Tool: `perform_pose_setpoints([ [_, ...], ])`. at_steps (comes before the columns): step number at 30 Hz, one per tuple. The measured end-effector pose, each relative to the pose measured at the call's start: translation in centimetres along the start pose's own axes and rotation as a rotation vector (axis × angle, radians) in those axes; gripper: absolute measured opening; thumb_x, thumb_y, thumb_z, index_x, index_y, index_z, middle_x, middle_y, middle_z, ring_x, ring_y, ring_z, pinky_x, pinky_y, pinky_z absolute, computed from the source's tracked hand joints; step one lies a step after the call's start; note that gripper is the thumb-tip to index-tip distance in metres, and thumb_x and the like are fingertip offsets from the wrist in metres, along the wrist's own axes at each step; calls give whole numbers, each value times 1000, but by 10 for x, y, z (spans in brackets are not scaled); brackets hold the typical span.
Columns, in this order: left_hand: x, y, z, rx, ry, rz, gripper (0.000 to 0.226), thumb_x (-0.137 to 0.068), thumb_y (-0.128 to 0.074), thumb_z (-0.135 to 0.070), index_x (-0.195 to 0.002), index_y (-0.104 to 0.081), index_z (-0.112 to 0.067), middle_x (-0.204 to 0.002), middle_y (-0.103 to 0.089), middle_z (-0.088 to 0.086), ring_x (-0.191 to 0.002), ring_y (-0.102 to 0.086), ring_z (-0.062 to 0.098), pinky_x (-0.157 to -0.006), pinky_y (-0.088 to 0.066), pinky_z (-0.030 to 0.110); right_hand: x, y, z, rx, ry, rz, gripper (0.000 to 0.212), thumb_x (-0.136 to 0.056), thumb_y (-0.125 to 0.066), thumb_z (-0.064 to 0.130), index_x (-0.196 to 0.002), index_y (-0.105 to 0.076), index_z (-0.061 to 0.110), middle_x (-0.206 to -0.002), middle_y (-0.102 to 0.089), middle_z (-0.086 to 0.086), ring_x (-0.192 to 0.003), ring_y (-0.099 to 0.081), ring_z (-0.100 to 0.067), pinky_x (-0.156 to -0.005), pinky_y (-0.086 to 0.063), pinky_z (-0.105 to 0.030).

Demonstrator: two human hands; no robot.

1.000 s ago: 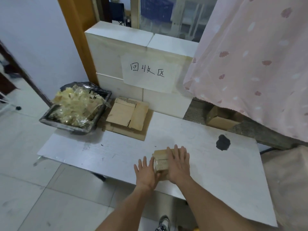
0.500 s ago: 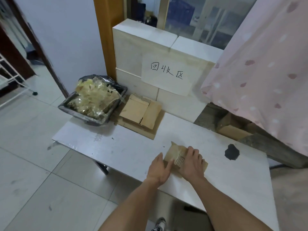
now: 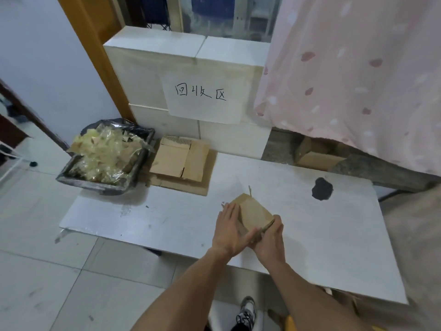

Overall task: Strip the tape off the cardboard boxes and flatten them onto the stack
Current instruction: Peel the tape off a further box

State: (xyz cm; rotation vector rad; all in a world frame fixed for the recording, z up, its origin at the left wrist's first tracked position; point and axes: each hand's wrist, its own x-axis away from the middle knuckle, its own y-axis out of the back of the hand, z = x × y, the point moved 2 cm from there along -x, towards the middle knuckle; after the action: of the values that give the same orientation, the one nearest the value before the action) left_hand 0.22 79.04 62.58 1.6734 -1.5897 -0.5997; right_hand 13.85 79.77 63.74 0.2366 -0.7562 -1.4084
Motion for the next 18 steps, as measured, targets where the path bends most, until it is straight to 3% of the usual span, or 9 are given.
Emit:
perform_pose_setpoints([
  [3, 2, -6, -5, -100, -9, 26, 120, -68, -37, -93, -156, -20, -12, -164, -17, 3, -152, -6, 20, -123, -8, 37, 5, -1, -14, 58, -13, -31, 101, -72, -83, 26, -144, -13, 13, -139, -30, -12, -116, -50, -32, -93, -51, -46],
  [6, 2, -14, -14, -195, -33, 54, 124, -64, -31, -94, -157, -16, -12, -164, -14, 2, -152, -2, 20, -122, -7, 39, 10, 2, -23, 72, 54, -75, 85, -76, -77, 20, -138, -20, 13, -134, -33, -15, -111, -50, -34, -86, -51, -43],
  [10, 4, -22, -21, -251, -77, 66, 113, -71, -29, -89, -157, -17, -17, -165, -11, -2, -152, 4, 21, -123, -3, 42, 9, 9, -29, 125, 61, -105, 76, -75, -74, 18, -134, -25, 18, -131, -37, -9, -111, -49, -32, -80, -51, -43],
  [14, 5, -24, -27, -278, -136, 60, 99, -80, -31, -82, -155, -26, -18, -164, -19, -2, -151, -5, 17, -123, 2, 37, 8, 15, -30, 133, 53, -91, 73, -75, -72, 26, -133, -29, 20, -130, -39, -5, -112, -50, -30, -81, -51, -41],
  [18, 10, -22, -27, -121, -144, 30, 71, -97, -47, -55, -152, -36, -11, -161, -28, 2, -150, -16, 19, -123, -13, 38, 11, 16, -29, 103, 111, -95, 73, -76, -73, 42, -133, -33, 19, -131, -41, -3, -110, -53, -27, -81, -52, -34],
])
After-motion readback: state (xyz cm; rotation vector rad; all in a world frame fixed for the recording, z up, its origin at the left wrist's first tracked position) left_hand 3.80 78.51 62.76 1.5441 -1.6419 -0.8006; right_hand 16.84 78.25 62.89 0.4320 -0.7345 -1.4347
